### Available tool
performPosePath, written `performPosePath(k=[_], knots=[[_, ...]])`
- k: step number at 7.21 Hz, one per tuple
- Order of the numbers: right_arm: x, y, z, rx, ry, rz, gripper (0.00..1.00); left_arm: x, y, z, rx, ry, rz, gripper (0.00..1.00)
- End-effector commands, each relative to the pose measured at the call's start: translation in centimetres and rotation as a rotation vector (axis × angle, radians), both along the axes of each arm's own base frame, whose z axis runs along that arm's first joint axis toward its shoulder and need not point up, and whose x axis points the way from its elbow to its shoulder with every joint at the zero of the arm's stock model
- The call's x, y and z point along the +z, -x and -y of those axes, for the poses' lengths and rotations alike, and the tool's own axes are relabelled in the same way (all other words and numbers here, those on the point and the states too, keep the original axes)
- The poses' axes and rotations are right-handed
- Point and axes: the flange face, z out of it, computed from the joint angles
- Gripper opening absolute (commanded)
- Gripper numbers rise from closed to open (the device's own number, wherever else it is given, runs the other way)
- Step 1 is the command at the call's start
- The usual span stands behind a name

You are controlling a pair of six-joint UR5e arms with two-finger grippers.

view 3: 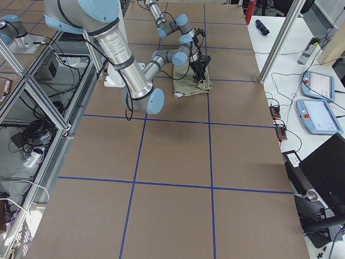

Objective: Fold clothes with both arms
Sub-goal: 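Lay the folded edge down and release with both grippers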

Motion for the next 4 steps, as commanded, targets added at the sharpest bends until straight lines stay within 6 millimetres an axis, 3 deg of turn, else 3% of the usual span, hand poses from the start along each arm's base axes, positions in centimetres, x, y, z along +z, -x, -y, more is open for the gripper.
performPosePath(k=[1, 2, 3, 4], knots=[[-2.9, -0.3, 0.3, -0.05, -0.019, 0.029, 1.0, -1.1, 3.3, 2.0, 0.134, -0.063, 0.017, 1.0], [-4.0, -0.3, -0.2, -0.076, -0.028, 0.048, 1.0, -0.9, 5.9, 3.2, 0.198, -0.087, 0.024, 1.0], [-4.7, -0.5, -0.9, -0.109, -0.057, 0.045, 1.0, -0.4, 6.0, 3.2, 0.203, -0.103, 0.03, 1.0], [-4.0, 2.1, -4.1, -0.155, -0.061, 0.029, 1.0, -0.3, 6.2, 3.3, 0.2, -0.112, 0.02, 1.0]])
